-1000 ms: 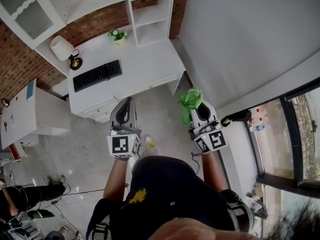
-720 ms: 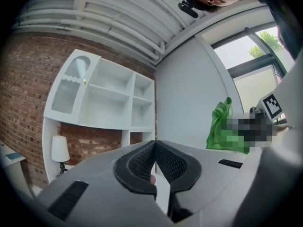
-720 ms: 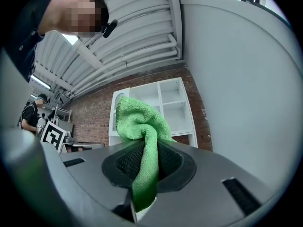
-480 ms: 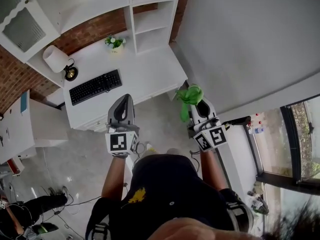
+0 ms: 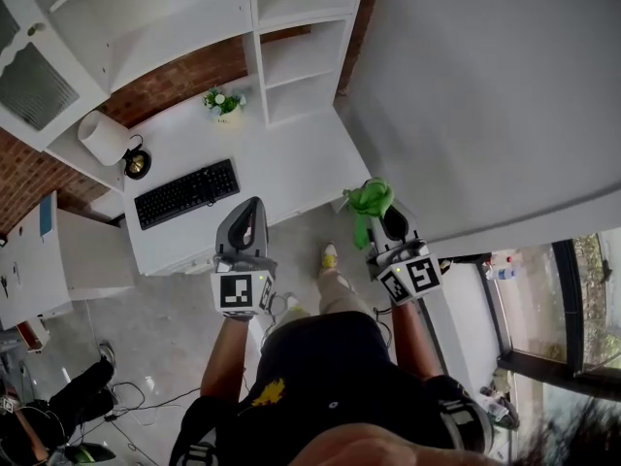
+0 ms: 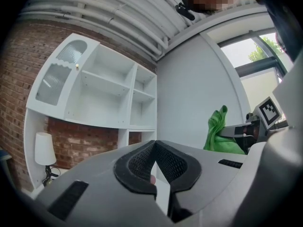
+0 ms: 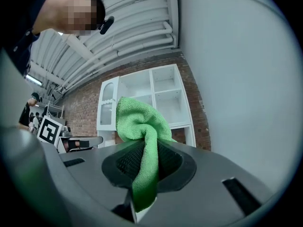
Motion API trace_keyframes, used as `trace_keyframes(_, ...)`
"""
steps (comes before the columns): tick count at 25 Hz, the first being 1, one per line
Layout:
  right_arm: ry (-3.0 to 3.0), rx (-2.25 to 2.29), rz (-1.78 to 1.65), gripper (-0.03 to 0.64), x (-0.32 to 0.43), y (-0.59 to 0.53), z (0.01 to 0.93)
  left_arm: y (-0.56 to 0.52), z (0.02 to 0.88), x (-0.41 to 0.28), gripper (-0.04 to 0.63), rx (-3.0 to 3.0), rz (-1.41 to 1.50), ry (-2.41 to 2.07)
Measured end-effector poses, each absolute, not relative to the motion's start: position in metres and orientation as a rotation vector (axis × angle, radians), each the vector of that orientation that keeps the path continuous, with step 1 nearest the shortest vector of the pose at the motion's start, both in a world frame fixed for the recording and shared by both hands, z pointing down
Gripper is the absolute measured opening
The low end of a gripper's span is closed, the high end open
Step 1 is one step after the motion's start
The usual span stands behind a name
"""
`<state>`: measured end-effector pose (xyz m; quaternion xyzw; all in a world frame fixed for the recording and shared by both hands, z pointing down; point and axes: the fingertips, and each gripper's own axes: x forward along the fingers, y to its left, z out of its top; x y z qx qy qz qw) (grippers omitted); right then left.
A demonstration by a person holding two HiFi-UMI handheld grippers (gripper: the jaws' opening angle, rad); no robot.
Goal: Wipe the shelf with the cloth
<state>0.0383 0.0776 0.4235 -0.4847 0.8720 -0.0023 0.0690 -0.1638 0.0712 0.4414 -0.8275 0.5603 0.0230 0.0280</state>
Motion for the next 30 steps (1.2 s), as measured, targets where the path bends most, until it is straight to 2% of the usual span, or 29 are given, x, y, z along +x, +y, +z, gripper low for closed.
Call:
trace_keyframes(14, 2.794, -1.217, -0.001, 0.052, 0.056, -0.135, 0.432, -0.095, 0.426, -0.139, 0.018, -2.373, 0.016, 1.933)
trace_keyframes(23, 2.779, -1.095, 0.01, 0.052, 0.098, -0.214, 0.414, -0.175, 0.422, -0.086, 0.017, -2.371, 0.004, 1.955)
trace_keyframes(30, 2.798, -0.984, 0.058, 0.052, 0.076, -0.249, 0.398, -0.204, 0.419, -0.084, 0.018, -2.324, -0.036, 1.994)
